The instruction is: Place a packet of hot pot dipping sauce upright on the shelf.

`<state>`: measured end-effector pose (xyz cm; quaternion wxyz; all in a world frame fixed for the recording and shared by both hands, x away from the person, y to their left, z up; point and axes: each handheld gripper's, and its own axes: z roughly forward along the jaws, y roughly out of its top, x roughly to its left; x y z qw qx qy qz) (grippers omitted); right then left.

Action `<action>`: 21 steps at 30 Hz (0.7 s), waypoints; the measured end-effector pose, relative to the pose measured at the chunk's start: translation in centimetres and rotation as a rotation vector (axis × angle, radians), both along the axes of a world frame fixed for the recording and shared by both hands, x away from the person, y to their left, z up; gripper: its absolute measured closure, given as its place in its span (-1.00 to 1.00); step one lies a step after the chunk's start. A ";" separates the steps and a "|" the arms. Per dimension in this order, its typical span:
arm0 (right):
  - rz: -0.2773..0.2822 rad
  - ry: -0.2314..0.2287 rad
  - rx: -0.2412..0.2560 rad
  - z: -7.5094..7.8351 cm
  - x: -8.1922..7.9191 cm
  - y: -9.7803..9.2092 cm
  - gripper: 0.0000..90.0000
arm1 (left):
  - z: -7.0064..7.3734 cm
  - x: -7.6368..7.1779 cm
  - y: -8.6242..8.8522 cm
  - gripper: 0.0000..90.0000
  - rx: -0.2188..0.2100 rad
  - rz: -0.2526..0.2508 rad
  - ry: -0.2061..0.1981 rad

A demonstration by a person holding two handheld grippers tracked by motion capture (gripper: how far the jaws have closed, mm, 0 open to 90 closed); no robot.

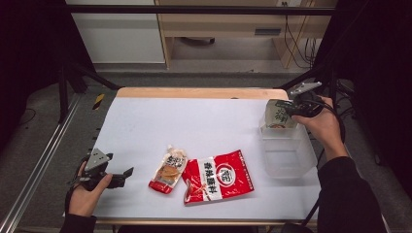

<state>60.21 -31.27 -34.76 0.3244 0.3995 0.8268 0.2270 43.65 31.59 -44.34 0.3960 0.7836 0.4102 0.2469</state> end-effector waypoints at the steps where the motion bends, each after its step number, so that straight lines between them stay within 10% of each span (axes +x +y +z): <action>1: -0.001 -0.003 -0.005 0.0 -0.1 0.0 -0.09 | 0.0 0.0 0.0 -0.87 -0.001 0.000 0.000; 21: 0.026 -0.129 0.040 3.1 -2.9 1.6 -0.51 | 0.0 0.0 -0.1 -0.87 0.007 -0.008 -0.002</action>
